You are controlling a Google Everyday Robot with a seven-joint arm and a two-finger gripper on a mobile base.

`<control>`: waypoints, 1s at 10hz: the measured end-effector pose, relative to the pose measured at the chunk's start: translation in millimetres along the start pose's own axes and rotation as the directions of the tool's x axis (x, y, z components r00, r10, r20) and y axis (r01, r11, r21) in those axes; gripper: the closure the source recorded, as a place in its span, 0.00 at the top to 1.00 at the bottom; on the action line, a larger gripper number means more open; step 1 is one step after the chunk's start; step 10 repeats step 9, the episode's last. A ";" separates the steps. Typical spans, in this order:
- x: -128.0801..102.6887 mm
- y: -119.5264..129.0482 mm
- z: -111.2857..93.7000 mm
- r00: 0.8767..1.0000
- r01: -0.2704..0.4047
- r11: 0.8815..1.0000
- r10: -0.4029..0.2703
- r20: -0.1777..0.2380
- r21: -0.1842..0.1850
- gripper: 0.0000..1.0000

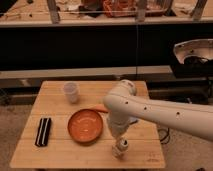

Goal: Knock the bottle over

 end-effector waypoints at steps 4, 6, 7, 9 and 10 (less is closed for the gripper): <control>2.7 3.4 0.3 1.000 0.000 1.000 0.000 -0.004 0.000 0.00; 2.6 3.0 0.0 1.000 0.005 1.000 -0.005 -0.004 0.003 0.00; 2.6 3.2 0.5 1.000 0.007 1.000 -0.007 -0.004 0.004 0.00; 8.5 7.0 0.8 1.000 0.004 1.000 -0.004 -0.009 0.008 0.00; 8.5 7.0 0.8 1.000 0.004 1.000 -0.004 -0.009 0.008 0.00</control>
